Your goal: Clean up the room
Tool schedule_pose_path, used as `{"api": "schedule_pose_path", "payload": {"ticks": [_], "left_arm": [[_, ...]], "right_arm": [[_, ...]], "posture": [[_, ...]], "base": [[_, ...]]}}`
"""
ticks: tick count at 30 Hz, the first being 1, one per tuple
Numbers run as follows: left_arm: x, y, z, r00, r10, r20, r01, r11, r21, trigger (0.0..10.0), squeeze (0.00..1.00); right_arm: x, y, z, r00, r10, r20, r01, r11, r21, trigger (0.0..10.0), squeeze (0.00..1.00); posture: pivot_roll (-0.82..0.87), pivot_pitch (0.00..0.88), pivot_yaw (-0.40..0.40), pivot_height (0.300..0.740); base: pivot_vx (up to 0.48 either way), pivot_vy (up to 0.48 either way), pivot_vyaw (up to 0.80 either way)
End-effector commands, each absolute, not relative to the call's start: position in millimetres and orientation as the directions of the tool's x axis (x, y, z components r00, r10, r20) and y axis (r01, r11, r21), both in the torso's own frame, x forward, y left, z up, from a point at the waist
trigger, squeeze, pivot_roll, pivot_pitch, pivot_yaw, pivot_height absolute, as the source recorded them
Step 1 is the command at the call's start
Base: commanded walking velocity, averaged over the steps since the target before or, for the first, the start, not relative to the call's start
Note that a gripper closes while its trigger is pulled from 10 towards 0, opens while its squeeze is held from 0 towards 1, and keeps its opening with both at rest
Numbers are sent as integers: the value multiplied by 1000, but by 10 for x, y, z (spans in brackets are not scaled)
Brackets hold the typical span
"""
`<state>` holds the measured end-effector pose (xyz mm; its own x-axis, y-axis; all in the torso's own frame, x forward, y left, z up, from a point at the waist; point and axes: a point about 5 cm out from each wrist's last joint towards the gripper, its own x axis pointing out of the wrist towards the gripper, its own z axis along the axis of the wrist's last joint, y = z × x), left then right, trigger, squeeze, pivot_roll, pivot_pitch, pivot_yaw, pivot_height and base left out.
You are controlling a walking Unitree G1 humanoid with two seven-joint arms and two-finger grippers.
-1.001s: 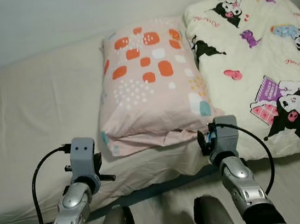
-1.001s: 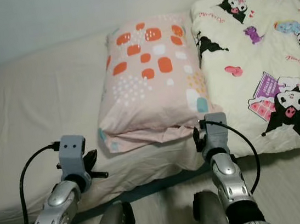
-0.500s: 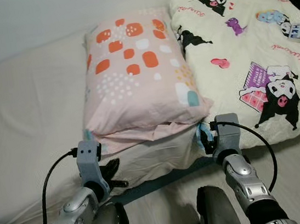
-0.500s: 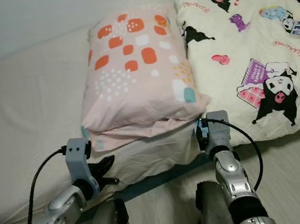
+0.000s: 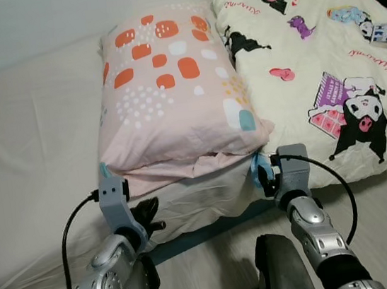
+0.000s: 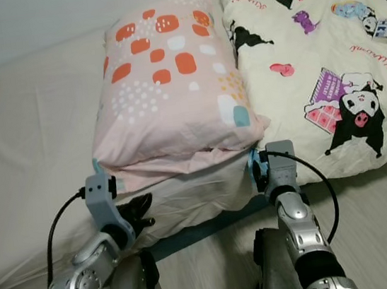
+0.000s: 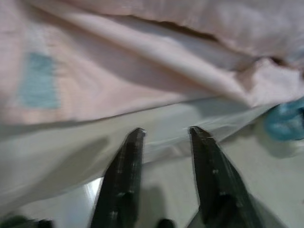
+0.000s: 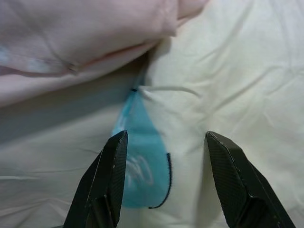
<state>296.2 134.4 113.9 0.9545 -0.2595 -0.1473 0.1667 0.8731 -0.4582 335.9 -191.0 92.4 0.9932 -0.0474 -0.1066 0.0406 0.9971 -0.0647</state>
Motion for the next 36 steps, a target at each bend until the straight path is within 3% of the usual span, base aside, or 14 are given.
{"api": "schedule_pose_path", "payload": {"ticks": [1, 8, 11, 14, 17, 18, 19, 20, 22, 23, 31, 33, 36], "left_arm": [[2937, 1358, 1091, 952, -255, -171, 128, 837, -532, 10000, 1000], [3071, 1466, 1157, 976, -159, -146, 5, 692, -722, 10000, 1000], [3084, 1477, 1158, 978, -150, -147, -7, 674, -739, 10000, 1000], [3133, 1494, 1181, 984, -124, -128, -34, 572, -819, 10000, 1000], [3159, 1489, 1214, 989, -114, -98, -23, 528, -849, 10000, 1000], [3168, 1492, 1229, 991, -108, -80, -16, 495, -869, 10000, 922], [3174, 1496, 1240, 992, -103, -70, -13, 470, -883, 10000, 922], [3179, 1510, 1246, 994, -86, -61, -16, 451, -892, 10000, 400], [3183, 1519, 1249, 996, -73, -57, -19, 442, -897, 10000, 400], [3188, 1537, 1251, 997, -47, -56, -30, 437, -899, 10000, 0], [3173, 1614, 1211, 997, -15, -75, -57, 508, -860, 10000, 0], [3026, 1816, 1107, 993, -53, -104, -39, 686, -727, 10000, 0], [2954, 1990, 1077, 993, -52, -110, -38, 730, -683, 10000, 0]], "right_arm": [[3314, -1930, 844, 989, -51, -135, 42, 997, -65, 10000, 0], [3314, -1925, 845, 990, -42, -136, 33, 997, -63, 10000, 0], [3314, -1924, 845, 990, -41, -136, 33, 998, -63, 10000, 0], [3320, -1922, 851, 990, -39, -136, 31, 998, -62, 10000, 0], [3323, -1923, 855, 990, -38, -136, 30, 998, -62, 10000, 0], [3324, -1923, 857, 990, -38, -135, 29, 998, -63, 10000, 0], [3324, -1923, 858, 990, -37, -135, 29, 998, -63, 10000, 0], [3326, -1923, 860, 990, -37, -135, 28, 998, -64, 10000, 0], [3328, -1924, 862, 990, -36, -135, 28, 998, -64, 10000, 0], [3330, -1924, 864, 990, -36, -135, 28, 998, -64, 10000, 0], [3339, -1916, 875, 991, -34, -133, 26, 998, -64, 10000, 0], [3352, -1914, 890, 991, -36, -130, 28, 998, -62, 10000, 0], [3359, -1913, 896, 991, -36, -128, 28, 998, -62, 10000, 0]], "posture": [[59, 284, 16, 552], [56, 291, 11, 552], [56, 291, 11, 552], [52, 295, 10, 552], [48, 299, 10, 552], [48, 299, 10, 552], [48, 299, 10, 552], [47, 303, 10, 552], [47, 303, 10, 552], [47, 303, 10, 552], [41, 301, 13, 552], [40, 299, 18, 552], [41, 300, 17, 552]], "base": [[0, 0, 0], [0, 0, 0], [0, 0, 0], [0, 0, 0], [0, 0, 0], [0, 0, 0], [0, 0, 0], [0, 0, 0], [0, 0, 0], [0, 0, 0], [0, 0, 0], [0, 0, 0], [0, 0, 0]]}}
